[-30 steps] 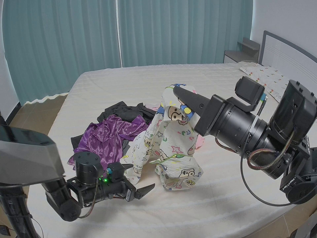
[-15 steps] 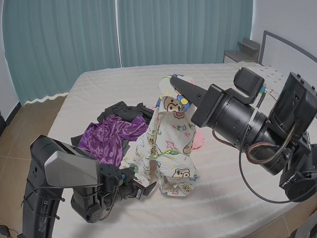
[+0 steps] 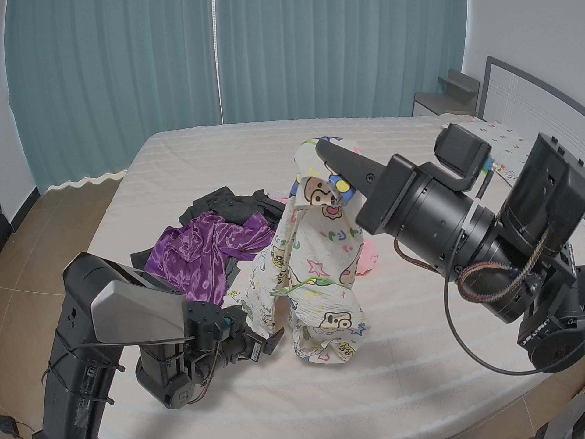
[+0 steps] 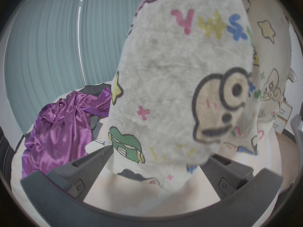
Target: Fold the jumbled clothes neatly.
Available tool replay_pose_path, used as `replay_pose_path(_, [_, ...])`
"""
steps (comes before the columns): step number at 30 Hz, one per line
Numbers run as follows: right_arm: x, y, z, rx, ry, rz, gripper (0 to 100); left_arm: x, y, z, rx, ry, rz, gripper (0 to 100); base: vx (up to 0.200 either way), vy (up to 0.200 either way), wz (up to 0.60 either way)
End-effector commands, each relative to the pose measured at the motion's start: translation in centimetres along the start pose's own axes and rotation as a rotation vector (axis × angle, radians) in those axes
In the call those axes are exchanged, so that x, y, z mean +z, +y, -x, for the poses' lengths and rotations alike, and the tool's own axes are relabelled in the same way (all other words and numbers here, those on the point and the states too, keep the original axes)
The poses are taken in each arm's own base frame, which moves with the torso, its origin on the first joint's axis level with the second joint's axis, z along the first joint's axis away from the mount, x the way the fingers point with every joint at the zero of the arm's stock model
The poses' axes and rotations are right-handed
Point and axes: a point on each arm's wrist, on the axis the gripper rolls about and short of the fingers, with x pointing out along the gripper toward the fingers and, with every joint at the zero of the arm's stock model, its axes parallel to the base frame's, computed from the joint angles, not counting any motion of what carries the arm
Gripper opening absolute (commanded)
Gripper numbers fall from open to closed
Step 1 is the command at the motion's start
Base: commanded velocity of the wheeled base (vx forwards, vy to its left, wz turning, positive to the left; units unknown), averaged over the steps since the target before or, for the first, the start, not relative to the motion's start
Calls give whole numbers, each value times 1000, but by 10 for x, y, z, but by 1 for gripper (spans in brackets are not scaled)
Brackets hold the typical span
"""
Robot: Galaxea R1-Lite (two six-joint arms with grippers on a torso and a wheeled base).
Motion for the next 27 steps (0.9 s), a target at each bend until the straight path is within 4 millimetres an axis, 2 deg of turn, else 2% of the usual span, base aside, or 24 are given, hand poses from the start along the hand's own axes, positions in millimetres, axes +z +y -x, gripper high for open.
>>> replay_pose_path(1, [-5, -2, -2, -7, 16, 1, 0, 3, -9, -3, -18, -30, 4, 100, 0, 0, 0])
replay_pose_path(7, [-6, -2, -2, -8, 17, 3, 0, 7, -10, -15, 0, -67, 7, 100, 0, 0, 0])
replay_pose_path(11, [-3, -1, -2, -5, 10, 2, 0, 5, -4, -29, 91, -89, 16, 100, 0, 0, 0])
replay_pose_path(19, [2, -7, 0, -22, -6, 5, 0, -3, 1, -22, 97, -44, 16, 100, 0, 0, 0])
replay_pose_path(27, [0, -6, -1, -20, -1, 4, 0, 4, 1, -32, 104, -92, 28, 100, 0, 0, 0])
